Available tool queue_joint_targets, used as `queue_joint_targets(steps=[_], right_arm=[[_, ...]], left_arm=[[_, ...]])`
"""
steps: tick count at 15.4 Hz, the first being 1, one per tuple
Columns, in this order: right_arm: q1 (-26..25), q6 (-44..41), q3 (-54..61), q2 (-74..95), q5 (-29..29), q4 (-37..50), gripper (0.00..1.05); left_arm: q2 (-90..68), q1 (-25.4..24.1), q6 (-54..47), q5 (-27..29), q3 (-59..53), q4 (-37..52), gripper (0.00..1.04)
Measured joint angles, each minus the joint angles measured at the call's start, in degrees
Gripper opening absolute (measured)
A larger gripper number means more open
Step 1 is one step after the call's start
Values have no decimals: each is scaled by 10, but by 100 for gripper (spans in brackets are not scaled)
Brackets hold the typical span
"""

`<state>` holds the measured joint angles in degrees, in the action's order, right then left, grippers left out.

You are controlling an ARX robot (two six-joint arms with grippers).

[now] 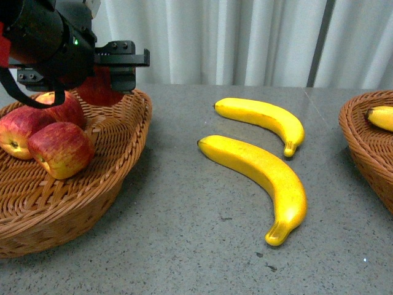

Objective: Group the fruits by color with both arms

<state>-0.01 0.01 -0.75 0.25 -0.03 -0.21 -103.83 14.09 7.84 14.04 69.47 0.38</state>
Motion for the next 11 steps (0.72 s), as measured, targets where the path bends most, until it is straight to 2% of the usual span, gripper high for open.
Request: queue_joint_targets(steps=[3, 4, 6, 11], right_arm=[[0, 0, 0, 0, 0, 0, 98], [0, 0, 0, 0, 0, 0, 98], [0, 0, 0, 0, 0, 0, 98], [0, 0, 0, 0, 0, 0, 98]], left_arm=[[55, 1, 27, 14, -58, 23, 97], [74, 2, 27, 16, -71, 36, 100], [120, 10, 23, 32, -102, 84, 98], [184, 39, -11, 62, -141, 126, 98]])
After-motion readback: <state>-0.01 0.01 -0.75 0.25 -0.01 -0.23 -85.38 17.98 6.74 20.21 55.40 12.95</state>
